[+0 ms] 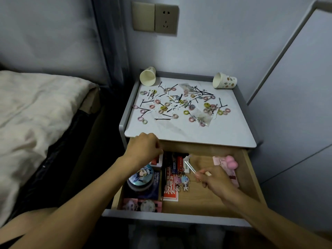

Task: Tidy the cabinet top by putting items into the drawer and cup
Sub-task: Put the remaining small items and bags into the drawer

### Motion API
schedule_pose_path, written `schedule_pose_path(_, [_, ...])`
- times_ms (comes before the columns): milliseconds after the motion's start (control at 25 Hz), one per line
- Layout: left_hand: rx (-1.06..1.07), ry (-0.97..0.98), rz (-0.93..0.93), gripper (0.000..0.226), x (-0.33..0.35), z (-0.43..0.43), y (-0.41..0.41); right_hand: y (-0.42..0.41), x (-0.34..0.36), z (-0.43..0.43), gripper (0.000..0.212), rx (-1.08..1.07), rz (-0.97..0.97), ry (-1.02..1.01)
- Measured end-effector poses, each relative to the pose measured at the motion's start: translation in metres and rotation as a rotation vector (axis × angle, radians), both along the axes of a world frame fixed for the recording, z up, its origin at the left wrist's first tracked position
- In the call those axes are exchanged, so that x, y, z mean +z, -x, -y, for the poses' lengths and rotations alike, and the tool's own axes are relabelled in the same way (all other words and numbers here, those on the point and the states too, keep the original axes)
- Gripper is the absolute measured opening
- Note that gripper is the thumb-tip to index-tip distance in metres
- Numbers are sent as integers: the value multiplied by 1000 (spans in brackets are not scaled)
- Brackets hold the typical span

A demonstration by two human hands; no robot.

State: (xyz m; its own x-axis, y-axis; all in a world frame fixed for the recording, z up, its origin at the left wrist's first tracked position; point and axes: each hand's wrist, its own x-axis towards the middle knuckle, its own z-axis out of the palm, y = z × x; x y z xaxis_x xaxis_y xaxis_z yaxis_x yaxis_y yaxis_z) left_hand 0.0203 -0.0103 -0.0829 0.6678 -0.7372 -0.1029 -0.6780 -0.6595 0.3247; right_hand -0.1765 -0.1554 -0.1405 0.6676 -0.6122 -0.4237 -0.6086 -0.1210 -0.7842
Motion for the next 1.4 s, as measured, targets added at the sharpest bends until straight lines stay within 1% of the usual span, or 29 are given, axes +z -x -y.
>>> schedule_pose_path(40, [35, -86, 176, 18, 1, -6, -1, 5, -6, 5, 17, -85, -35, -81])
schedule_pose_path(80, [58, -157, 268, 18, 2, -10, 0, 8, -12, 9, 15, -178, -66, -165])
schedule_pose_path(160, [67, -249, 293, 14, 1, -14, 0, 7, -23, 15, 12, -322, -103, -287])
schedule_pose_path(280, [78, -300, 216, 16, -6, -14, 2, -9, -36, 17, 12, -410, -131, -315])
schedule_pose_path(360, [80, -316, 207, 19, -10, -13, -1, -22, -44, 17, 13, -420, -155, -270])
schedule_pose_path(480, [83, -340, 260, 21, -12, -10, -8, -36, -49, 23, 15, -409, -153, -157])
schedule_pose_path(560, [81, -363, 274, 24, -11, -8, -9, -41, -51, 24, 13, -369, -163, -66])
schedule_pose_path(640, [73, -400, 278, 27, -11, -5, -9, -44, -54, 22, 8, -325, -164, -27])
schedule_pose_path(720, [59, -407, 297, 28, -12, -2, -11, -48, -56, 19, 11, -276, -166, 9])
schedule_pose_path(800, [60, -405, 313, 28, -13, -1, -13, -51, -57, 18, 7, -250, -146, 49])
schedule_pose_path(880, [62, -418, 324, 28, -12, -1, -13, -54, -57, 17, 9, -224, -133, 115])
schedule_pose_path(960, [52, -433, 336, 27, -14, 0, -12, -55, -56, 15, 8, -164, -167, 205])
schedule_pose_path(1080, [48, -439, 334, 26, -15, 2, -14, -53, -56, 12, 20, -91, -234, 303])
schedule_pose_path(1200, [44, -442, 330, 25, -15, 3, -13, -55, -56, 15, 25, -94, -270, 376])
schedule_pose_path(1400, [31, -450, 332, 27, -14, 4, -13, -59, -53, 15, 31, -128, -302, 366])
